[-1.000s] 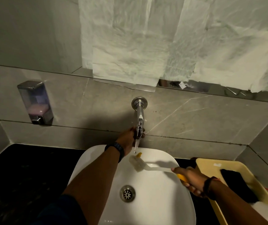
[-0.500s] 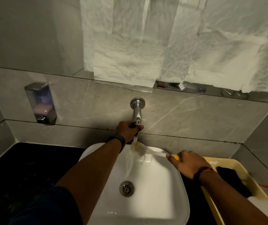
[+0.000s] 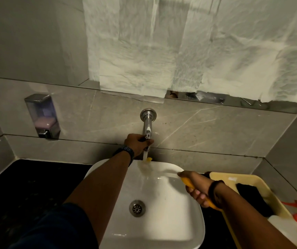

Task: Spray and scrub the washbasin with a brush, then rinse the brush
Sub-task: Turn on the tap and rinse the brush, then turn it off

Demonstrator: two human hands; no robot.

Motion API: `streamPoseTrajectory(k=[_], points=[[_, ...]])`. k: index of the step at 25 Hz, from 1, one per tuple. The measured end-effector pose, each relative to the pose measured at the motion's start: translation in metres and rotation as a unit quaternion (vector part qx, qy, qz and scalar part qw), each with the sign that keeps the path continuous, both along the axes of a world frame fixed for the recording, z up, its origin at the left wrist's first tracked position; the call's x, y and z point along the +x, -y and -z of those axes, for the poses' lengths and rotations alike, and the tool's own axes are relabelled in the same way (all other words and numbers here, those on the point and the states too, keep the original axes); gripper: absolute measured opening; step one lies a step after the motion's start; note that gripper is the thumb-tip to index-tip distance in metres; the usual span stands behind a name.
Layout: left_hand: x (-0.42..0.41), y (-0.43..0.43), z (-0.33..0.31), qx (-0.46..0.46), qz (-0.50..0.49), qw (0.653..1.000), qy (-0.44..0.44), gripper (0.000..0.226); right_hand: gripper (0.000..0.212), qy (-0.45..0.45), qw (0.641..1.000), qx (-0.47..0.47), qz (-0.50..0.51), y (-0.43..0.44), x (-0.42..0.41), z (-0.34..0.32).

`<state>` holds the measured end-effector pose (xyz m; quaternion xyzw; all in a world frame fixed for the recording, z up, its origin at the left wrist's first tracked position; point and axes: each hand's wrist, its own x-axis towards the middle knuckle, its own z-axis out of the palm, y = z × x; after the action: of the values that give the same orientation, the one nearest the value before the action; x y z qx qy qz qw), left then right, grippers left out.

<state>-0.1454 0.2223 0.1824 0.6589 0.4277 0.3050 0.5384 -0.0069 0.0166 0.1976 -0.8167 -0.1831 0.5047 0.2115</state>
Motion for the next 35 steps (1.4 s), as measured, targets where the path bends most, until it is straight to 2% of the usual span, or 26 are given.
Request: streamPoseTrajectory(k=[3, 4, 5, 6, 7, 8, 9, 10, 11, 12, 13, 14, 16, 17, 18, 21, 23, 24, 25, 26, 27, 28, 29, 30, 32, 35], points=[[0.000, -0.002, 0.000, -0.007, 0.007, 1.000, 0.002, 0.031, 0.060, -0.012, 1.000, 0.020, 0.007, 0.000, 0.000, 0.002], [0.000, -0.002, 0.000, -0.011, 0.007, 1.000, 0.003, 0.030, 0.060, 0.024, 0.998, 0.053, -0.003, -0.004, -0.003, 0.003], [-0.001, -0.002, 0.001, -0.014, 0.005, 1.000, 0.002, 0.029, 0.059, 0.101, 0.990, 0.097, -0.035, -0.006, -0.006, 0.004], [-0.001, -0.002, 0.001, -0.013, 0.004, 1.000, 0.001, 0.029, 0.058, 0.215, 0.963, 0.134, -0.088, -0.007, -0.008, 0.006], [-0.001, -0.003, 0.001, -0.010, 0.004, 1.000, 0.000, 0.028, 0.057, 0.346, 0.914, 0.140, -0.157, -0.006, -0.010, 0.008], [-0.001, -0.002, 0.001, -0.007, 0.006, 1.000, -0.002, 0.029, 0.058, 0.462, 0.849, 0.132, -0.219, -0.005, -0.011, 0.009], [0.000, -0.003, 0.001, -0.003, 0.008, 1.000, -0.004, 0.029, 0.059, 0.542, 0.789, 0.123, -0.261, -0.005, -0.011, 0.009], [0.000, -0.003, 0.001, 0.001, 0.010, 1.000, -0.006, 0.030, 0.061, 0.583, 0.750, 0.119, -0.288, -0.005, -0.010, 0.010], [0.000, -0.004, 0.002, 0.003, 0.011, 1.000, -0.009, 0.031, 0.061, 0.599, 0.733, 0.116, -0.300, -0.005, -0.009, 0.010], [0.000, -0.005, 0.002, 0.004, 0.011, 1.000, -0.010, 0.032, 0.060, 0.597, 0.739, 0.108, -0.294, -0.005, -0.008, 0.011], [0.001, -0.005, 0.002, 0.002, 0.009, 1.000, -0.010, 0.032, 0.058, 0.571, 0.769, 0.107, -0.267, -0.006, -0.009, 0.010], [0.001, -0.005, 0.002, -0.001, 0.006, 1.000, -0.009, 0.032, 0.057, 0.505, 0.826, 0.115, -0.223, -0.007, -0.010, 0.009], [0.001, -0.005, 0.002, -0.006, 0.002, 1.000, -0.010, 0.030, 0.054, 0.281, 0.944, 0.147, -0.092, -0.009, -0.009, 0.007], [0.001, -0.005, 0.002, -0.005, 0.001, 1.000, -0.015, 0.028, 0.054, 0.176, 0.975, 0.133, -0.035, -0.009, -0.008, 0.006], [0.001, -0.005, 0.002, -0.002, -0.001, 1.000, -0.022, 0.025, 0.055, 0.113, 0.989, 0.098, -0.004, -0.007, -0.008, 0.004], [0.001, -0.004, 0.003, 0.005, -0.005, 1.000, -0.026, 0.023, 0.059, 0.061, 0.998, 0.028, -0.012, -0.003, -0.009, 0.003], [0.001, -0.004, 0.002, 0.006, -0.005, 1.000, -0.017, 0.025, 0.059, 0.050, 0.997, 0.061, 0.017, -0.006, -0.009, 0.004], [0.002, -0.003, 0.002, 0.005, -0.006, 1.000, -0.014, 0.026, 0.057, 0.090, 0.991, 0.095, 0.010, -0.007, -0.011, 0.005], [0.002, -0.003, 0.002, 0.004, -0.008, 1.000, -0.014, 0.026, 0.055, 0.187, 0.974, 0.124, -0.032, -0.005, -0.012, 0.007], [0.001, -0.003, 0.002, 0.004, -0.009, 1.000, -0.016, 0.025, 0.055, 0.326, 0.931, 0.128, -0.102, -0.004, -0.012, 0.010], [0.001, -0.003, 0.002, 0.004, -0.011, 1.000, -0.019, 0.025, 0.054, 0.456, 0.865, 0.117, -0.172, -0.003, -0.013, 0.013], [0.001, -0.003, 0.002, 0.006, -0.011, 1.000, -0.020, 0.025, 0.054, 0.545, 0.801, 0.117, -0.220, -0.002, -0.014, 0.015], [0.002, -0.003, 0.003, 0.007, -0.012, 1.000, -0.020, 0.025, 0.054, 0.583, 0.764, 0.127, -0.245, -0.002, -0.015, 0.016], [0.002, -0.003, 0.003, 0.005, -0.013, 1.000, -0.021, 0.025, 0.055, 0.594, 0.750, 0.136, -0.259, -0.001, -0.014, 0.017], [0.002, -0.003, 0.004, 0.000, -0.015, 1.000, -0.025, 0.027, 0.056, 0.595, 0.744, 0.139, -0.271, -0.002, -0.012, 0.021], [0.005, -0.001, 0.004, 0.006, -0.031, 0.999, -0.037, 0.029, 0.059, 0.577, 0.764, 0.142, -0.252, -0.002, -0.008, 0.025]])
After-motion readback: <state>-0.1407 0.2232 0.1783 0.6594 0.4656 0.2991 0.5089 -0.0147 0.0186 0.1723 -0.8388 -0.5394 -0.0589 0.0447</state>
